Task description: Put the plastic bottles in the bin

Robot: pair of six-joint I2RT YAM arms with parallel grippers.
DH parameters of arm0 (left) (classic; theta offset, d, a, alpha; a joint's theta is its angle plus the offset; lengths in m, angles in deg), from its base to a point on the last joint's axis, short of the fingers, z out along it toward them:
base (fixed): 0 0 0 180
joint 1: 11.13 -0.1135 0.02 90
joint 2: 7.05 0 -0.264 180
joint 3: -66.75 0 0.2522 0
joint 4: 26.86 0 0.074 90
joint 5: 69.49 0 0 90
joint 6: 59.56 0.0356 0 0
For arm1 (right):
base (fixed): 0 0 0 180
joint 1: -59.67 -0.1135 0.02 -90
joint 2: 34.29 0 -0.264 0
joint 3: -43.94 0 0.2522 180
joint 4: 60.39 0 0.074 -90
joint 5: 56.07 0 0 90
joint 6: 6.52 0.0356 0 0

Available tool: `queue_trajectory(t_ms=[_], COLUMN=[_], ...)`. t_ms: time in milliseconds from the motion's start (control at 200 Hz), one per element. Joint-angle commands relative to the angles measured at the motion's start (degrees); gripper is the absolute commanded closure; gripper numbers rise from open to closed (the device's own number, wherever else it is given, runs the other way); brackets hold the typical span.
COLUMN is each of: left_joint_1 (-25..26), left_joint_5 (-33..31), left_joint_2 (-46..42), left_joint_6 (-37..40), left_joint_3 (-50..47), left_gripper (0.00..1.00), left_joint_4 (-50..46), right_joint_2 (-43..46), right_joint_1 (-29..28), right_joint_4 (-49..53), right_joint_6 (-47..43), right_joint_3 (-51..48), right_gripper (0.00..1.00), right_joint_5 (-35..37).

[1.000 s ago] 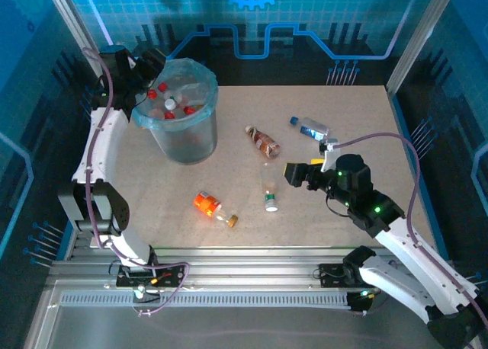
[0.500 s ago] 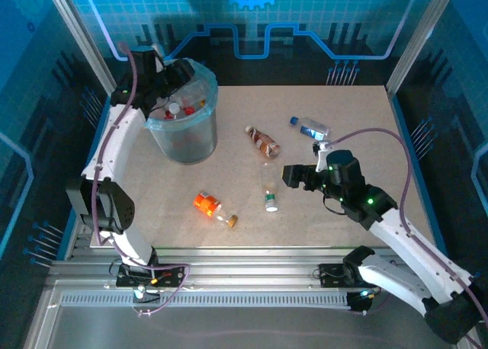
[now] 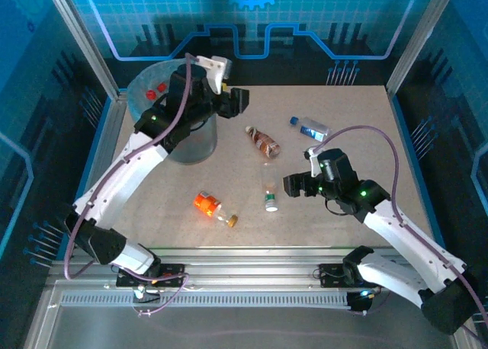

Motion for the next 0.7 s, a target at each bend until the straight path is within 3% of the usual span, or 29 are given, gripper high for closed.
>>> queue_trajectory(t_ms=[0, 350, 695], left_joint_1=[1.8, 6.2, 6.3], left_joint_5=[-2.6, 0.9, 1.1], left_joint_2=[0.2, 10.6, 12.6], left_joint_6=[7.2, 13.4, 13.6], left_joint_3=[-0.9, 12.9, 12.6], left_gripper=[0.30, 0.26, 0.25], left_joint_4=[1.0, -3.0, 4.0], right_joint_2=[2.6, 7.9, 8.2], right_joint_1=[0.1, 4.0, 11.0], right_joint_4=[3.4, 1.2, 0.9], right_joint_6=[-5.4, -3.3, -2.6], right_joint_3=[0.1, -4.3, -4.9], right_gripper=[0.03, 0.00, 0.00], right_joint_5=[1.0, -0.1, -4.6])
